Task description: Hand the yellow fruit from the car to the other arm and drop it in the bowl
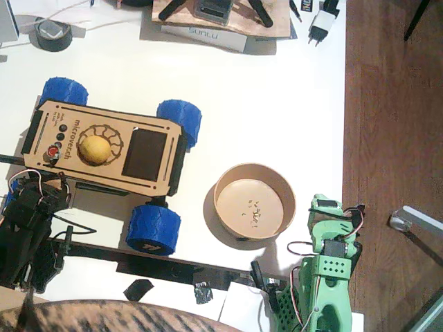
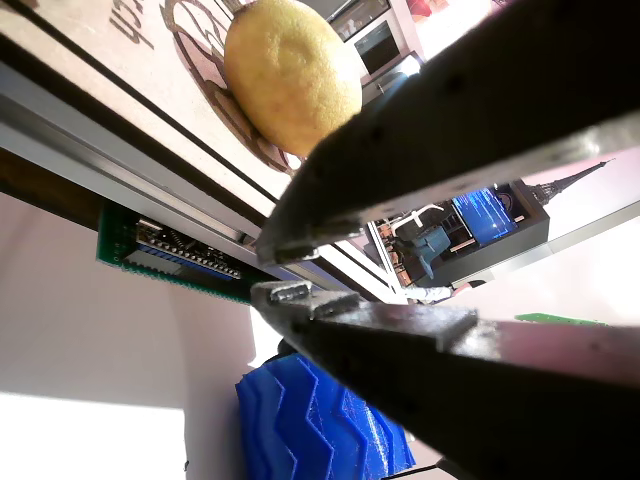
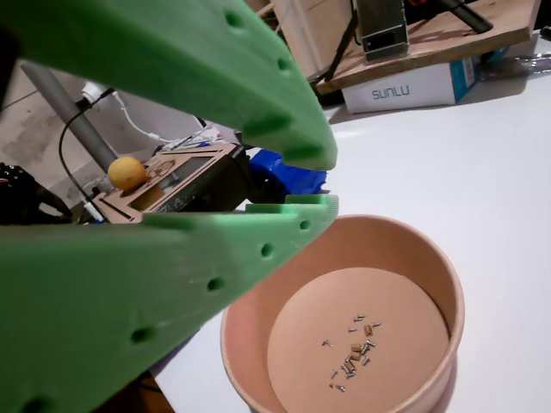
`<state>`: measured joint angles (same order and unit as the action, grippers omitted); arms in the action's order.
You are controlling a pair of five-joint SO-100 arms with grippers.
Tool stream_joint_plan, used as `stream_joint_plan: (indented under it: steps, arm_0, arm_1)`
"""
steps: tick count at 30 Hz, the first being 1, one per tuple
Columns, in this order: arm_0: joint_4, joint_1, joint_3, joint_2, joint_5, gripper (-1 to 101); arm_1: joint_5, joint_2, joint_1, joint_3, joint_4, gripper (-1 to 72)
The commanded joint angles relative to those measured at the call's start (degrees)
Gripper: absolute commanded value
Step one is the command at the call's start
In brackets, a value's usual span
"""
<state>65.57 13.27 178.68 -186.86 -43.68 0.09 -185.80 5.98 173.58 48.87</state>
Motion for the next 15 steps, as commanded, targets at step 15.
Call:
stream_joint_plan:
  steps: [15]
  arm_0:
    - [-0.35, 0.0, 2.29, 0.35, -0.09, 0]
  arm_1:
    - [0.44, -0.35, 0.09, -0.26, -0.35, 6.6]
